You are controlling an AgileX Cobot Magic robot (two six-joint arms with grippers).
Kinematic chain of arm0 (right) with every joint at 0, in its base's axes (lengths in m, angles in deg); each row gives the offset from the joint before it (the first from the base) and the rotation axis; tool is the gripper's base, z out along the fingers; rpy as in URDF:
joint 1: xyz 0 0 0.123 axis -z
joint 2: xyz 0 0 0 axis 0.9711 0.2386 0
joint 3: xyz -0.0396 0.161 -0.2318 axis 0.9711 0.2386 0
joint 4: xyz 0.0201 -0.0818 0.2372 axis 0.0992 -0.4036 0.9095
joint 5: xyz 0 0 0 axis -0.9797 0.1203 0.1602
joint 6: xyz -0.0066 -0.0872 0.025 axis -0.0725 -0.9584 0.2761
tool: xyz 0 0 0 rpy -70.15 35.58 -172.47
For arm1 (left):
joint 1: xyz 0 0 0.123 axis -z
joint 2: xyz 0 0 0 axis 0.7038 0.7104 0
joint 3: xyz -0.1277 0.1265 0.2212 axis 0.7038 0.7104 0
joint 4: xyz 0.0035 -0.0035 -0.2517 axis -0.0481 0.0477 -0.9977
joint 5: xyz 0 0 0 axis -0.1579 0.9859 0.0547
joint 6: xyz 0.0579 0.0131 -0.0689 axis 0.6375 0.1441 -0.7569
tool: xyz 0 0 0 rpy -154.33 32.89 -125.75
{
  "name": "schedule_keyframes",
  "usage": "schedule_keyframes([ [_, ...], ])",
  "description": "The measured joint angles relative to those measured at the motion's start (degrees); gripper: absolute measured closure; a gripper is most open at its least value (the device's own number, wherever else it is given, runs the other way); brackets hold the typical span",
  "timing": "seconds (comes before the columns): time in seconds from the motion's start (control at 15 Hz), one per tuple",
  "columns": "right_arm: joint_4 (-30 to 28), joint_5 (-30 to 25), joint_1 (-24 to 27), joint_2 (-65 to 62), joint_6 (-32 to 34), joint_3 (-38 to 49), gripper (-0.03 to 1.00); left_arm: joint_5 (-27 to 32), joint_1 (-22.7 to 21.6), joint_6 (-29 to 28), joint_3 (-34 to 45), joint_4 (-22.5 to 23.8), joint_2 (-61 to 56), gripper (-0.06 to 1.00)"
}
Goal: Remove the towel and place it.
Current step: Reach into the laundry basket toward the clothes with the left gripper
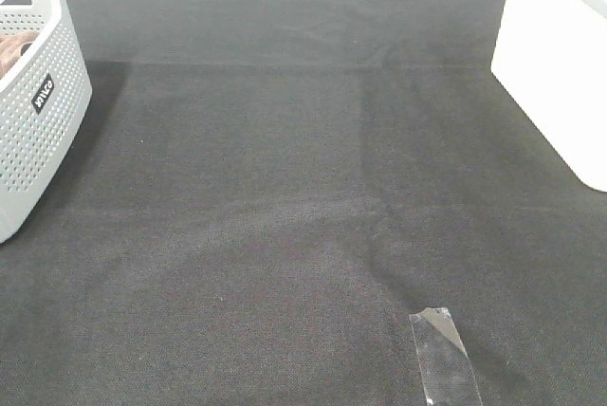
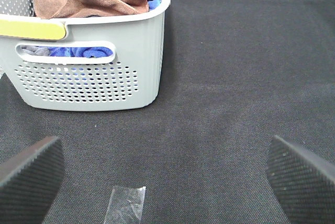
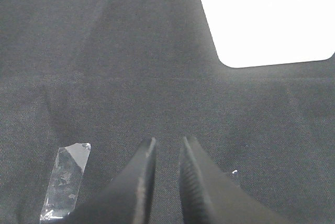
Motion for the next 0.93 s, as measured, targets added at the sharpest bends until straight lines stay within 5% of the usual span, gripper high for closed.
schedule_keyframes([
  [0.93, 0.0, 0.0, 0.0, 0.0, 0.0, 0.0, 0.79, 0.0, 0.0, 0.0, 0.0, 0.0, 0.0, -0.05],
])
